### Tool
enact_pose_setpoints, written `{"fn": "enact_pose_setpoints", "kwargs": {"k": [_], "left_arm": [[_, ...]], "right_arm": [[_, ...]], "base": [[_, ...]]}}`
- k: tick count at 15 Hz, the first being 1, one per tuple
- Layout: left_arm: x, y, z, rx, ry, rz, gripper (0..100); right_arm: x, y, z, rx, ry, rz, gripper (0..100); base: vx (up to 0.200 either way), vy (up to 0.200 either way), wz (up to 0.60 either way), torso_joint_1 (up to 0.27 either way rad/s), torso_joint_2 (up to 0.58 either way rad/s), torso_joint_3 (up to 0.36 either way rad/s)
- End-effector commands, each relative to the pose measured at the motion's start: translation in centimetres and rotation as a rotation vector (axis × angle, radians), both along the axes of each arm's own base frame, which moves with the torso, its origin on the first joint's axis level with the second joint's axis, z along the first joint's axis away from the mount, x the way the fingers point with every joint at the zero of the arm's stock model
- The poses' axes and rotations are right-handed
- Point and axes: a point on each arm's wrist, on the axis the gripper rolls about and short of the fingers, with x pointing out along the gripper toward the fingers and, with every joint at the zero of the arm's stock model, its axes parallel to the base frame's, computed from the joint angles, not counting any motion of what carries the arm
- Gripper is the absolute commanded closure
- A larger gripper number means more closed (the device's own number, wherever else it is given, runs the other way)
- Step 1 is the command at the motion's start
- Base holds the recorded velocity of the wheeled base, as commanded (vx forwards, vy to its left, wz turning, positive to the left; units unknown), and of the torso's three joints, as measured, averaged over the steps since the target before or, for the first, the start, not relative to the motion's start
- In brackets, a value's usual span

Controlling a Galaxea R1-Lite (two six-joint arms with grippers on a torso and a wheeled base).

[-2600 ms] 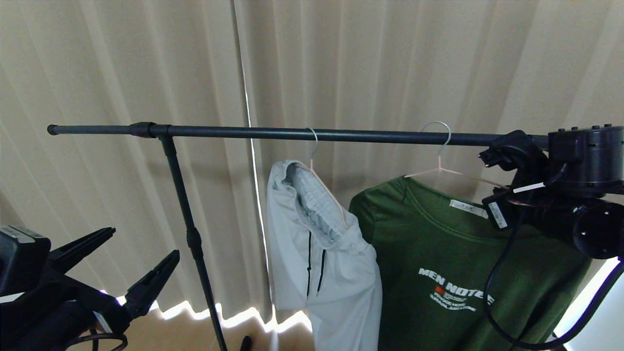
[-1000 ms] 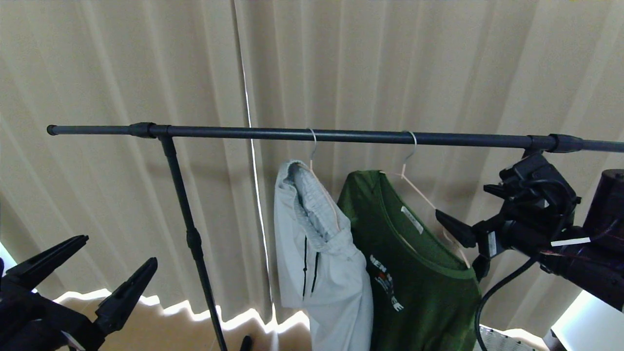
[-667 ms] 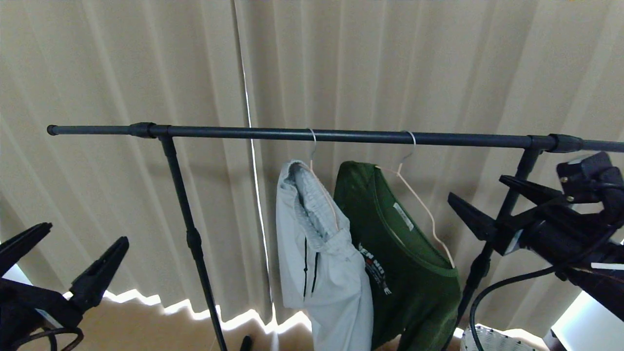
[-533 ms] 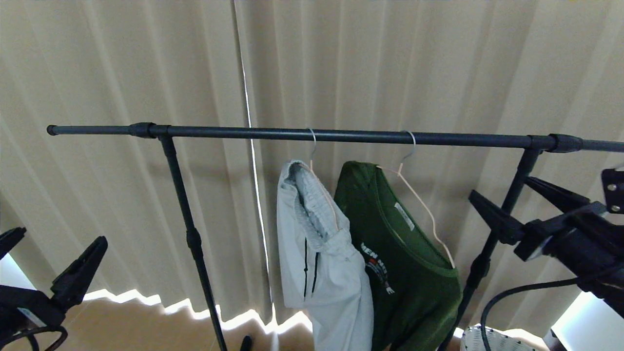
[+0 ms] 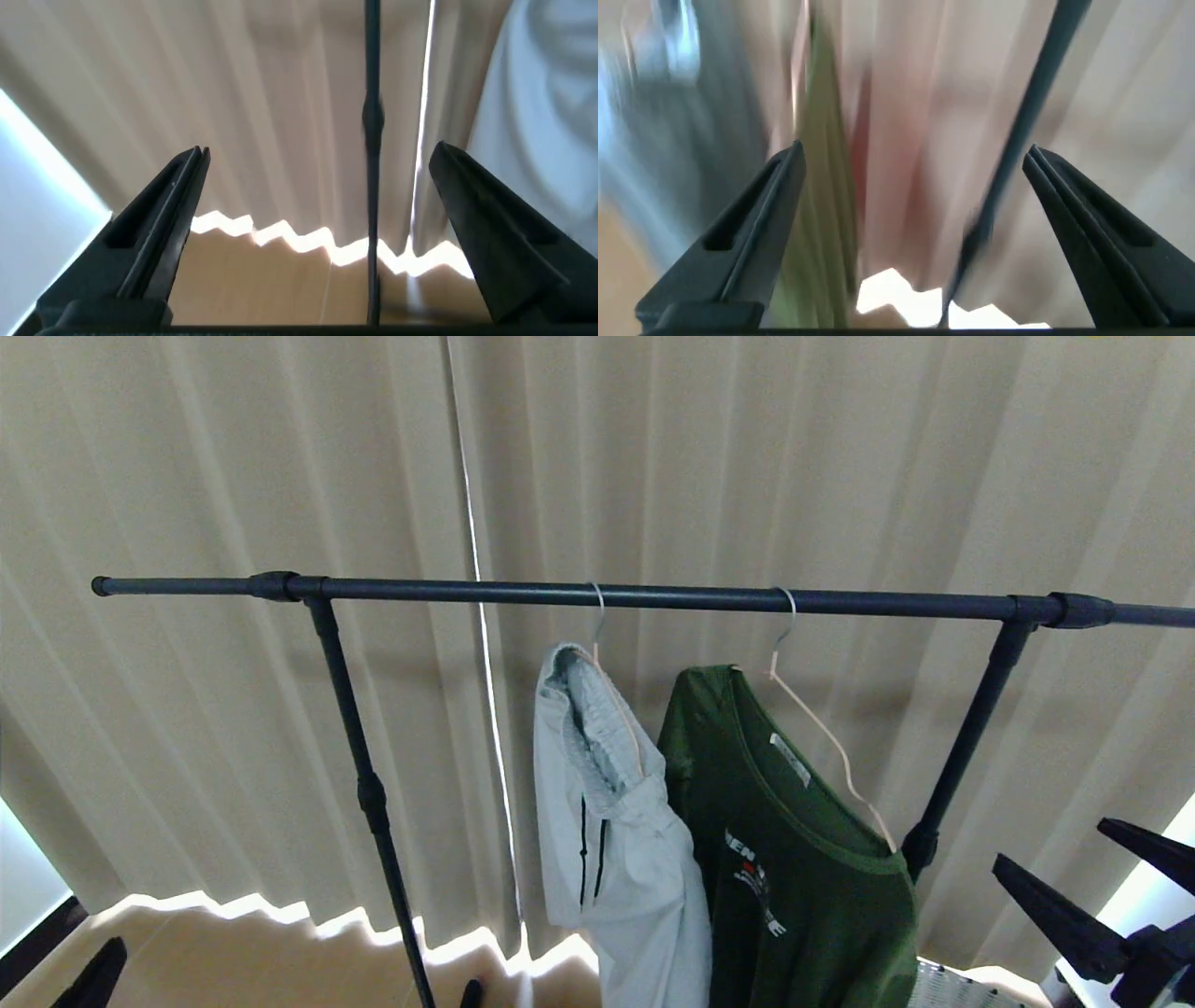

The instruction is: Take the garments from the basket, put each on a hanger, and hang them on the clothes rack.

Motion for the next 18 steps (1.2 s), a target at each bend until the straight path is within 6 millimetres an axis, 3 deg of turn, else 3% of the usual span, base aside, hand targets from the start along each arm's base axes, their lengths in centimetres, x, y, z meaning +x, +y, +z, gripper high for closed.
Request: {"fn": "enact_pose_setpoints", "kwargs": {"k": [1, 4, 7, 10, 13, 18], "left_arm": [[-4.5, 0.2, -1.7, -0.016, -0.103, 0.005, 0], [-5.5, 0.2, -3.9, -0.055, -0.110, -0.009, 0], [-5.4, 0.1, -4.1, -0.196, -0.133, -0.069, 0], [-5.4, 0.0, -4.1, -0.180, -0.128, -0.091, 0], [-5.3, -0.2, -4.1, -0.178, -0.116, -0.192, 0], [-5.3, -0.2, -4.1, -0.184, -0.118, -0.193, 0]], "right_arm": [[-2.1, -0.6, 0.9, 0.007, -0.061, -0.003, 0], [-4.0, -1.2, 0.1, -0.074, 0.007, -0.040, 0], [-5.9, -2.3, -1.2, -0.110, 0.063, -0.231, 0], [-9.9, -2.9, -5.4, -0.111, 0.066, -0.386, 0], [-10.7, -2.9, -5.4, -0.040, -0.011, -0.515, 0], [-11.5, -2.8, -5.6, 0.047, -0.103, -0.548, 0]], "base": [[0.000, 0.000, 0.00, 0.000, 0.00, 0.000], [0.000, 0.000, 0.00, 0.000, 0.00, 0.000], [0.000, 0.000, 0.00, 0.000, 0.00, 0.000], [0.000, 0.000, 0.00, 0.000, 0.00, 0.000], [0.000, 0.000, 0.00, 0.000, 0.00, 0.000], [0.000, 0.000, 0.00, 0.000, 0.00, 0.000]]}}
